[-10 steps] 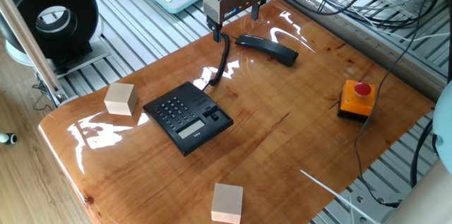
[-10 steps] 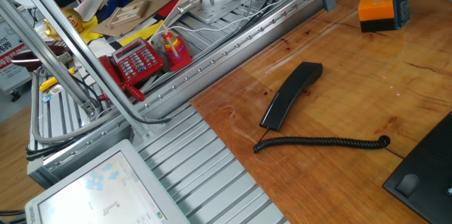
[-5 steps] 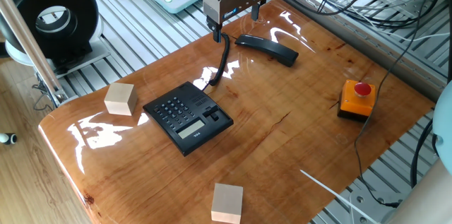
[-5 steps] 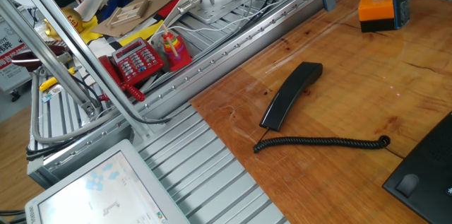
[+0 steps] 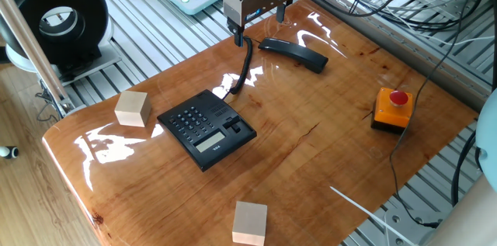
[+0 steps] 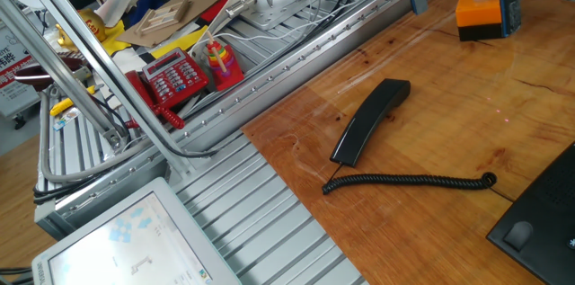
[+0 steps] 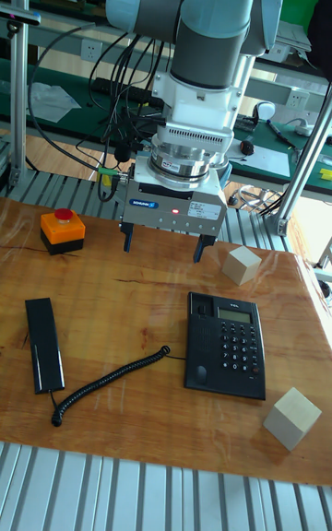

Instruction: Place the handset of the telephone on the corresponding phone cradle

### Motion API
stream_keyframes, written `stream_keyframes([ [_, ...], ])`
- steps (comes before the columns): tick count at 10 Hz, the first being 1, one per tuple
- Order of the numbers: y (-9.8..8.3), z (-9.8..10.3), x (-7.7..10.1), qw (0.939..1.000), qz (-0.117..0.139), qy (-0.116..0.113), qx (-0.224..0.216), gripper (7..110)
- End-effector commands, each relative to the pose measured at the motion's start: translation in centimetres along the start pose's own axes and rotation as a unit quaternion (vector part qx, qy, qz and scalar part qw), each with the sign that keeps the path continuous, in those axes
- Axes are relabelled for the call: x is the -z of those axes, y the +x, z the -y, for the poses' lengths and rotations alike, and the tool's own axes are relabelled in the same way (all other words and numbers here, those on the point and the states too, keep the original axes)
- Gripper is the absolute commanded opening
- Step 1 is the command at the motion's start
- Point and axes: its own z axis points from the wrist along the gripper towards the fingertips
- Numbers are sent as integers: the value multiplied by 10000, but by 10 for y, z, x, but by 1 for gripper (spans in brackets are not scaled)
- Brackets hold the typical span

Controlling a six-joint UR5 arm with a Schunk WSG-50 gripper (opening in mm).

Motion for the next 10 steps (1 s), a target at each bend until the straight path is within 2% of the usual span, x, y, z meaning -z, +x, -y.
stream_keyframes([
  [1, -31, -12, 1, 9978, 622, -211, -28, 109],
  [2, -33, -13, -3, 9975, 661, -233, -30, 7],
  [4, -33, -17, -2, 9973, 669, -301, -20, 7],
  [7, -33, -15, -2, 9975, 662, -253, 14, 7],
  [8, -27, -10, -3, 9980, 555, -133, 282, 7],
  [10, -5, -15, -4, 9970, 134, -211, 729, 7],
])
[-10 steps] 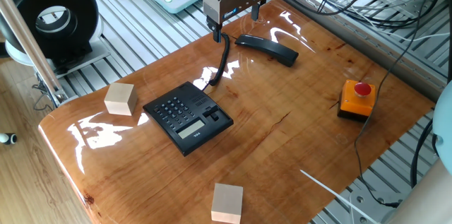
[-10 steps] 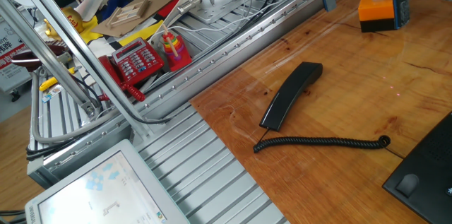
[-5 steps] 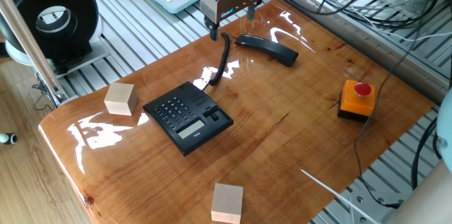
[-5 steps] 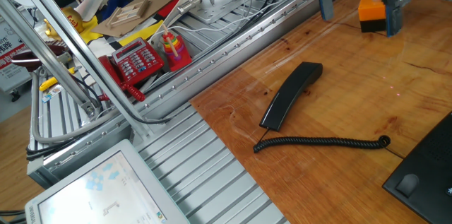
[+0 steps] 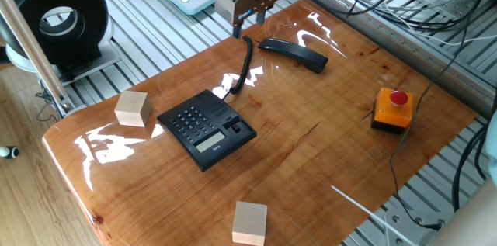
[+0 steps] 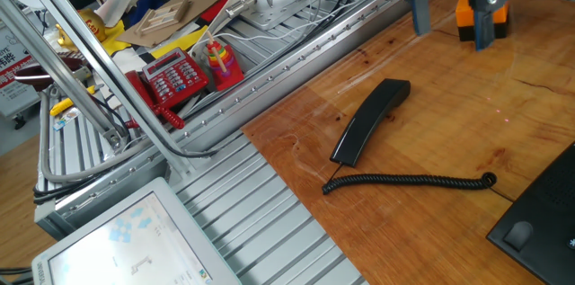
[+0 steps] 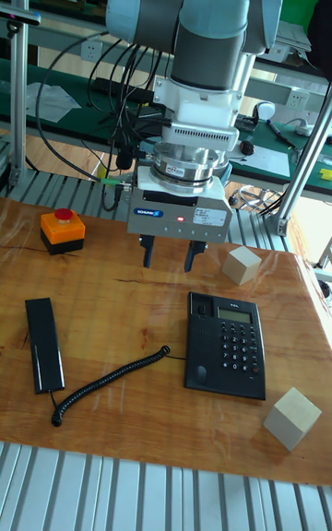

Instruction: Place the handset of the telephone on the corresponding phone cradle

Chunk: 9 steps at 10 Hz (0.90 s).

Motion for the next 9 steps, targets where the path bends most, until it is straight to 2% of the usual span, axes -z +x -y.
stream_keyframes([
  [1, 23, -6, 2, 9971, -436, -134, 605, 7],
  [2, 28, -6, 2, 9953, -535, -150, 796, 7],
  [4, 28, -9, 2, 9949, -525, -213, 833, 7],
  [7, 27, -9, 2, 9948, -505, -188, 864, 7],
  [8, 38, -6, 2, 9924, -734, -126, 978, 7],
  [9, 43, -2, 2, 9915, -824, -20, 1007, 7],
])
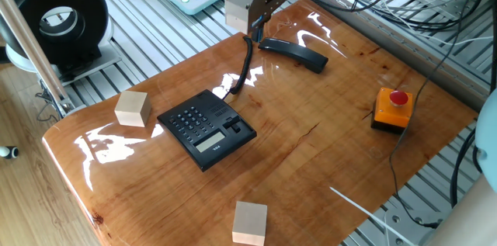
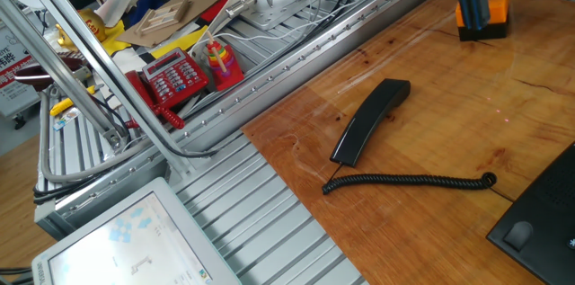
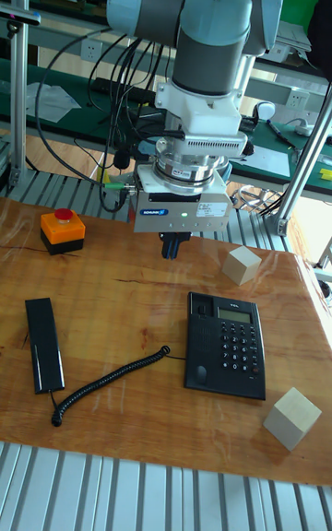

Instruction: Place the handset of the telephone on the corresponding phone cradle

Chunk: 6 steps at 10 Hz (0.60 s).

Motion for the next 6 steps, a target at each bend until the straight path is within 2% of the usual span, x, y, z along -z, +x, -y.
stream_keyframes([
  [1, 10, 9, 0, 9995, -186, 253, -4, 7],
  [2, 8, 12, -1, 9993, -148, 335, -98, 7],
  [4, 5, 14, -2, 9993, -76, 314, -162, 7],
  [6, 9, 12, -1, 9995, -147, 217, -161, 7],
])
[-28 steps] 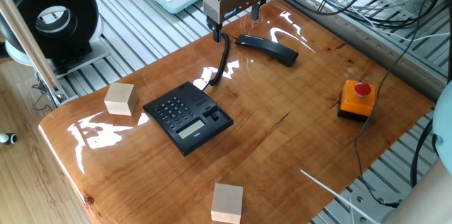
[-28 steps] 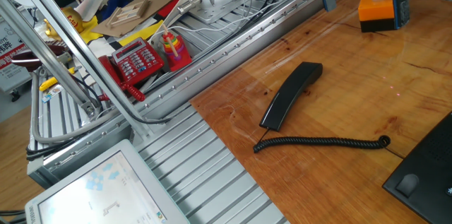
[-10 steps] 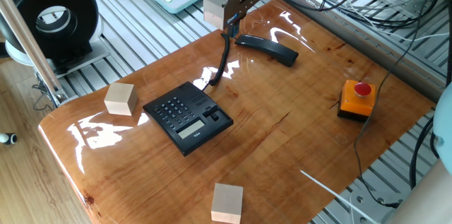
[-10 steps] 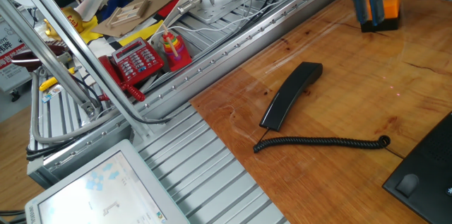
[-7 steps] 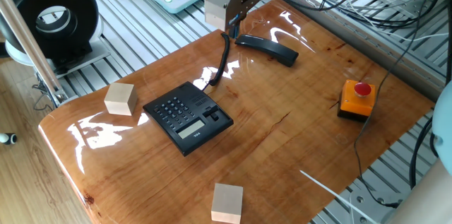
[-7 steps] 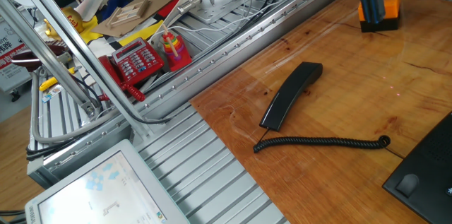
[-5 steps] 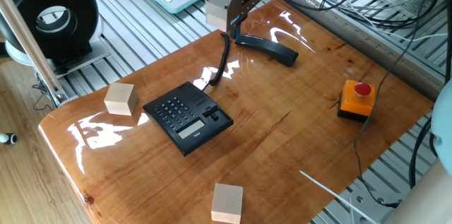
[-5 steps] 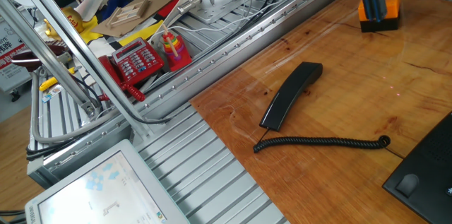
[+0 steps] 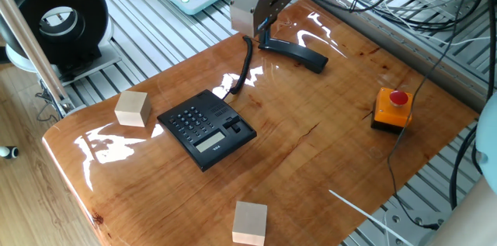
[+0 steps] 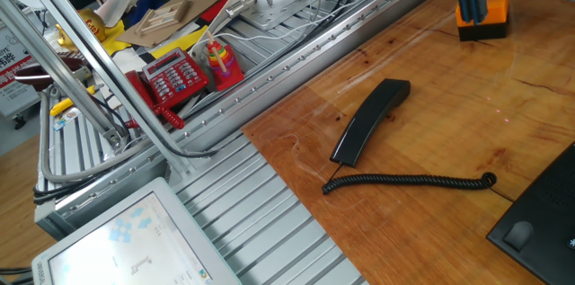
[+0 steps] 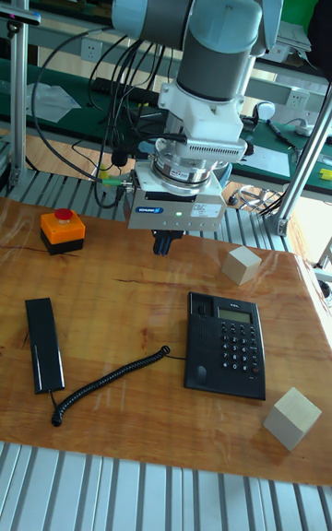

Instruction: Place the handset of the telephone on the corresponding phone cradle

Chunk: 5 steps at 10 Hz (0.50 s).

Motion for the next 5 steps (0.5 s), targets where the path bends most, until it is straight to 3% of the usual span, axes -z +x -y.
stream_keyframes([
  [1, 2, -4, 1, 10000, -37, -65, 12, 7],
  [3, 5, -32, -1, 9997, -79, -50, -228, 7],
  [5, 10, -66, -14, 9990, -12, -67, -433, 7],
])
